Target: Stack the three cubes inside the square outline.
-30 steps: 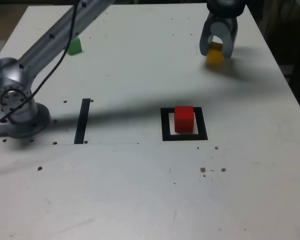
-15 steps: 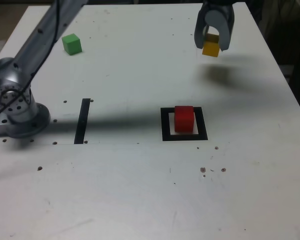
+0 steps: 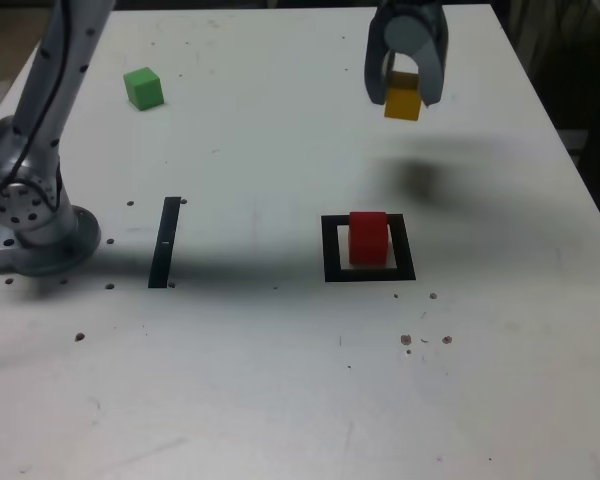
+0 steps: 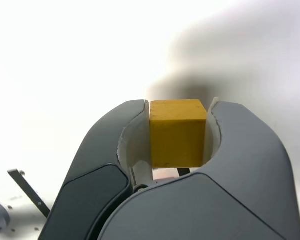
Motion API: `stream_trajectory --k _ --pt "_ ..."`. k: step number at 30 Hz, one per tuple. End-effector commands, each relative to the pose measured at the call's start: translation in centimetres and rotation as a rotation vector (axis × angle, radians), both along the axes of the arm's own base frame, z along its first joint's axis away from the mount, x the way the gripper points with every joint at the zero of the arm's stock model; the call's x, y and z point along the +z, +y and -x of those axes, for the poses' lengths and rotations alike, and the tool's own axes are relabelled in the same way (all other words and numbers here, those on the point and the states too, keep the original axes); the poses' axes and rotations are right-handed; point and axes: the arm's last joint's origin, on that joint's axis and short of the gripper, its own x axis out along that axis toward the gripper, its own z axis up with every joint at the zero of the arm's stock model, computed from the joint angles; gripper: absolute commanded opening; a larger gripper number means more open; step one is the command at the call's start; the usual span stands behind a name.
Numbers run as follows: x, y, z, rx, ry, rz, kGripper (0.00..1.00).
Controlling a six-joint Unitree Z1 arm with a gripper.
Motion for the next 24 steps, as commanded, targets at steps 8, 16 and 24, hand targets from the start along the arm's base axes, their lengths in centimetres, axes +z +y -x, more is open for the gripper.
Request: stream_trajectory --k 8,16,24 --pt "1.3 -4.5 1.8 0.043 -0.031 0.025 0.32" --pt "1.5 -7.6 3.8 0.09 -0.039 0.045 0.32" --pt "0.2 -10.3 4.9 0.117 -0.033 0.051 0.32"
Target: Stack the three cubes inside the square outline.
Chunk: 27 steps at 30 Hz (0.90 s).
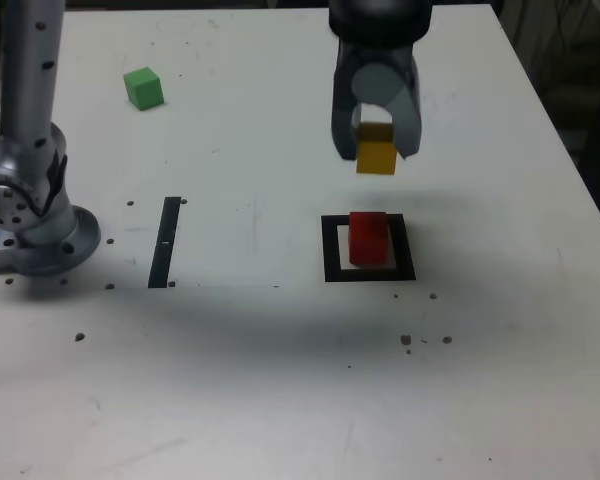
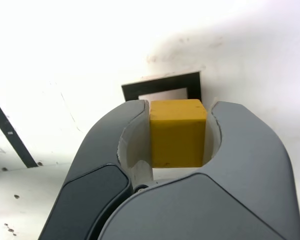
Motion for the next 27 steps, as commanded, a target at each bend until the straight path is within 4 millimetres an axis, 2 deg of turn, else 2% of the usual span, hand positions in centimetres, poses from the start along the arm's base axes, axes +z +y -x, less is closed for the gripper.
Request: stream_trajectory --k 1,12,27 --pt "0.1 -0.8 0.3 0.002 -0.017 -0.003 0.32" --pt "-1.1 -3.5 0.9 0.036 -0.024 -0.027 0.32" --pt "-2.5 -4.5 0.9 0.052 -0.01 -0.022 0.32"
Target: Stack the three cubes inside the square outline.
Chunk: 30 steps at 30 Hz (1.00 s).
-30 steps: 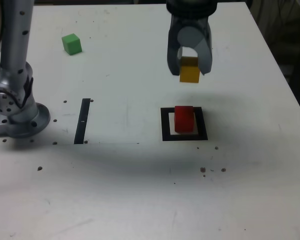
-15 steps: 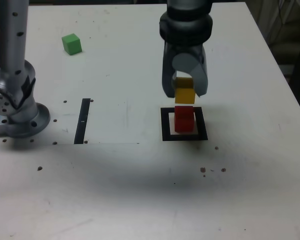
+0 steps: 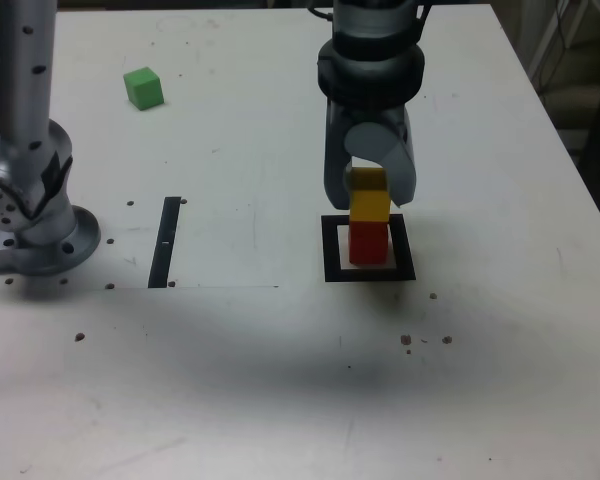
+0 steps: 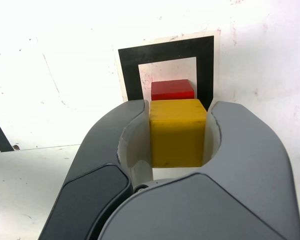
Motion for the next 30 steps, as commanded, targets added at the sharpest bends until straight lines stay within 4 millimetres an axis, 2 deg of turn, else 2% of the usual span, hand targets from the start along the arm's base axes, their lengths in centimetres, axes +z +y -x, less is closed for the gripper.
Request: stream_trajectory --k 1,13,15,19,21,23,30 --pt "-0.3 -0.1 -0.1 0.001 0.004 0.003 0.32" --pt "-1.3 -0.2 -0.4 0.0 0.01 0.012 0.33" --pt "-1.5 -0.2 -0.4 0.0 0.012 0.013 0.44" --pt "-1.8 -0.2 -0.3 -0.001 0.014 0.013 0.83" --pt "-1.8 -0.2 -0.3 -0.001 0.014 0.013 0.96" --pt "-1.8 -0.2 -0.3 -0.001 0.013 0.012 0.99" --pt "-1.5 -0.1 0.1 -0.001 0.005 0.007 0.99"
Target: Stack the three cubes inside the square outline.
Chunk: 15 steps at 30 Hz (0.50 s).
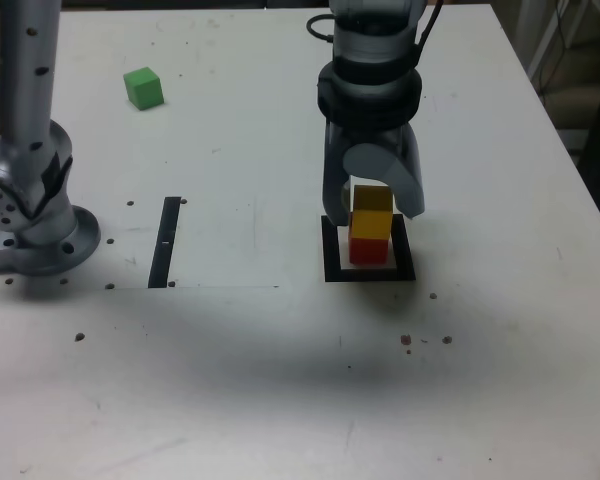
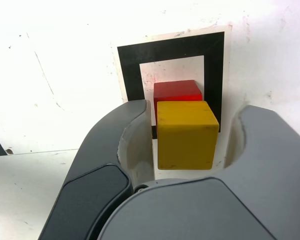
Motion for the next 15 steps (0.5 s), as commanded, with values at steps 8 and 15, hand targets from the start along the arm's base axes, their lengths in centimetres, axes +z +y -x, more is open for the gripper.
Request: stream_trajectory --k 8,15 --pt "1.9 0.3 1.4 0.0 -0.045 -0.022 0.99" --pt "3.5 1.5 2.9 0.028 -0.034 -0.038 0.99"
